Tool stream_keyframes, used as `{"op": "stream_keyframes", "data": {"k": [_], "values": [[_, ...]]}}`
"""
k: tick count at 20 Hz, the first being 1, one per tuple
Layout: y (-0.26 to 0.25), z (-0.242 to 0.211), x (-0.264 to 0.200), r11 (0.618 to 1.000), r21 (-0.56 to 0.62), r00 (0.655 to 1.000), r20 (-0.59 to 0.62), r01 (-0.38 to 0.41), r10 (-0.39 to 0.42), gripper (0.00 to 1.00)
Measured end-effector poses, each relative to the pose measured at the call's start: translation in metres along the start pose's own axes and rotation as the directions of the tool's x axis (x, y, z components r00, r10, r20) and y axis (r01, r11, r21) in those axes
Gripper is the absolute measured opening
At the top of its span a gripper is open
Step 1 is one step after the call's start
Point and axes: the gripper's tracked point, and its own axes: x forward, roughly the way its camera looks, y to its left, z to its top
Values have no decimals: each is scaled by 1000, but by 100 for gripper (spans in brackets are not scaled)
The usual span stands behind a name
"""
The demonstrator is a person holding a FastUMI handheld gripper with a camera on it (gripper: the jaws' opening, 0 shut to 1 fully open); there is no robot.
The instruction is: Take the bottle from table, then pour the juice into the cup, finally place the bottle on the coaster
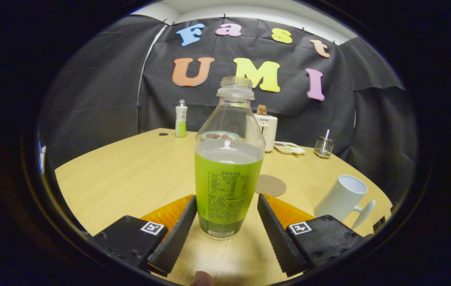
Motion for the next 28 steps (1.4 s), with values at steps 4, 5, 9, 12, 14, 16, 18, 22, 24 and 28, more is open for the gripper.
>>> {"op": "stream_keyframes", "data": {"k": [4, 5, 9, 12, 14, 16, 18, 22, 24, 28], "values": [[3, 1, 3, 1000, 10, 1000, -10, -13, 13, 88], [4, 1, 6, 1000, 15, 1000, -10, -14, 14, 85], [3, 3, 2, 999, 38, 999, -35, -15, 16, 82], [0, 10, -4, 999, 51, 999, -32, -13, 15, 81], [1, 13, -7, 997, 76, 999, -36, -21, 24, 80], [2, 21, -13, 994, 105, 999, -26, -29, 32, 80], [1, 31, -19, 992, 125, 999, -15, -32, 34, 80], [2, 53, -31, 977, 204, 998, 17, -60, 58, 79], [2, 64, -35, 959, 272, 996, 30, -86, 81, 79], [10, 87, -42, 901, 397, 985, 81, -175, 155, 79]]}}
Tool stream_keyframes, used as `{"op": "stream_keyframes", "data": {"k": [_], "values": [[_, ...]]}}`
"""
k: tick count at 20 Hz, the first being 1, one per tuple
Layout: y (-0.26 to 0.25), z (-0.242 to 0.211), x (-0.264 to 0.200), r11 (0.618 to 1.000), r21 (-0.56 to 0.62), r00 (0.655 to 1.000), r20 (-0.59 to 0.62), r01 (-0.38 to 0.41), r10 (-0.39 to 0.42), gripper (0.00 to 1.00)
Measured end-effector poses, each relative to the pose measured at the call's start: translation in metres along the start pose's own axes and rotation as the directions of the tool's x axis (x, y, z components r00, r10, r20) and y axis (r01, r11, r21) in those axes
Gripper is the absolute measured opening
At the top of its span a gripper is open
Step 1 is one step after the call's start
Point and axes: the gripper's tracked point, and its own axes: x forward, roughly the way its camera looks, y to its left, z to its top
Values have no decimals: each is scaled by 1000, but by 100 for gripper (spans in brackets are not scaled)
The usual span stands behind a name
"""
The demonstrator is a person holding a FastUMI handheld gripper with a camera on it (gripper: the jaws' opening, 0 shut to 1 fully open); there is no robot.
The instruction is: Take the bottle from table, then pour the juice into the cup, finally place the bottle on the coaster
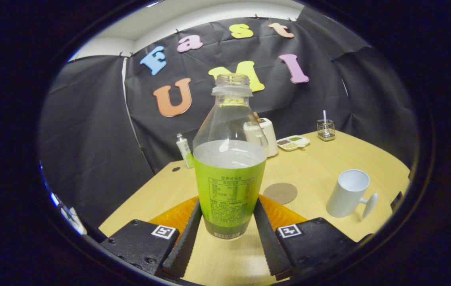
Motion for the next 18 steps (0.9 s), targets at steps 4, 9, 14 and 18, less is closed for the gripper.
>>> {"op": "stream_keyframes", "data": {"k": [4, 9, 14, 18], "values": [[0, 7, 3, 996, 73, 999, 6, -44, 44, 79], [-2, 21, 5, 964, 242, 993, 43, -113, 106, 79], [-10, 39, 11, 891, 418, 984, 109, -176, 144, 78], [-16, 48, 13, 812, 531, 969, 168, -244, 181, 78]]}}
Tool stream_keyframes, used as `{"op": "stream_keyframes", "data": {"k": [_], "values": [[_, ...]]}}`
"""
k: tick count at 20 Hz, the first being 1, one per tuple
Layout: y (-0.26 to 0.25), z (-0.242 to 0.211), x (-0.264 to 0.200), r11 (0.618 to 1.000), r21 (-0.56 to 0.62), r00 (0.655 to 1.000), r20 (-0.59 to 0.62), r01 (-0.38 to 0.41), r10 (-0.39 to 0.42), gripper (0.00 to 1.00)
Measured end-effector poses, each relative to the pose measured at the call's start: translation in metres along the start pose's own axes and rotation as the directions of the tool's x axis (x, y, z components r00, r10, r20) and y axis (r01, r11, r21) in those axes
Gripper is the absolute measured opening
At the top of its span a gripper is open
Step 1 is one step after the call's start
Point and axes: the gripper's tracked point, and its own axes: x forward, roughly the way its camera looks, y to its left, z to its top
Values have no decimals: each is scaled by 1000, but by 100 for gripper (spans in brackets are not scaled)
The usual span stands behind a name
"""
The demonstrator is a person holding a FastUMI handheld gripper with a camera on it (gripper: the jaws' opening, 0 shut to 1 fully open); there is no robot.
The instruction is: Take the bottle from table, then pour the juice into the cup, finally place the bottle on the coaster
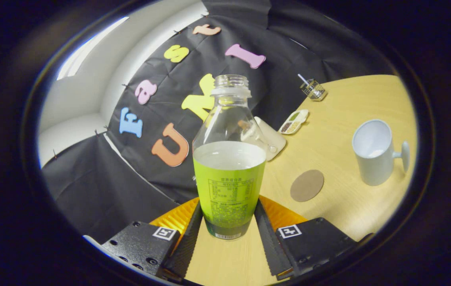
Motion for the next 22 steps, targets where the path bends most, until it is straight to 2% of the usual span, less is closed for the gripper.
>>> {"op": "stream_keyframes", "data": {"k": [9, 16, 22], "values": [[-1, 9, 12, 968, 234, 995, 39, -93, 87, 78], [2, 22, 14, 910, 383, 986, 98, -160, 132, 77], [1, 31, 15, 841, 500, 978, 145, -205, 152, 77]]}}
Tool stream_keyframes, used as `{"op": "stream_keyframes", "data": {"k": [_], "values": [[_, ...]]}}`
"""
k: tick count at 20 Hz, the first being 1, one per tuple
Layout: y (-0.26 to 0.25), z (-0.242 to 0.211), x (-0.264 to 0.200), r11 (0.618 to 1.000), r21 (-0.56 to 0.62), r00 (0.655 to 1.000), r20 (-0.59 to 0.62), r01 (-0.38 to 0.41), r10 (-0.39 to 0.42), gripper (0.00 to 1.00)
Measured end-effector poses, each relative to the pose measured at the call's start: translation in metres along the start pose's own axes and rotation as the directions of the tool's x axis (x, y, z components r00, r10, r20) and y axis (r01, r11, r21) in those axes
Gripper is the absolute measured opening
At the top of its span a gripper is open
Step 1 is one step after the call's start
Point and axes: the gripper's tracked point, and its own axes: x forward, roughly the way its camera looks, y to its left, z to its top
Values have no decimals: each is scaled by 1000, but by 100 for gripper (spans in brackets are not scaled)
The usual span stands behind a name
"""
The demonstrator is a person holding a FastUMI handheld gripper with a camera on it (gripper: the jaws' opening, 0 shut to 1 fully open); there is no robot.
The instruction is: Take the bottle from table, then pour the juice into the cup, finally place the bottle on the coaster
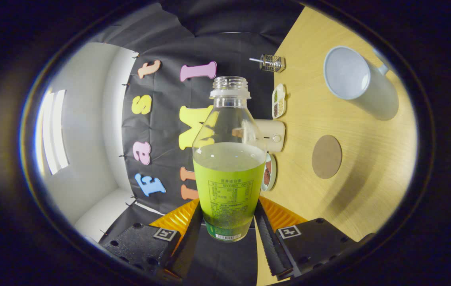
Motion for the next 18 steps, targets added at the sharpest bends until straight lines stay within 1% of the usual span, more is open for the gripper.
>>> {"op": "stream_keyframes", "data": {"k": [9, 18], "values": [[1, 5, 0, 994, 113, 999, 31, -12, 9, 77], [8, 9, 4, 981, 194, 999, 46, -30, 21, 77]]}}
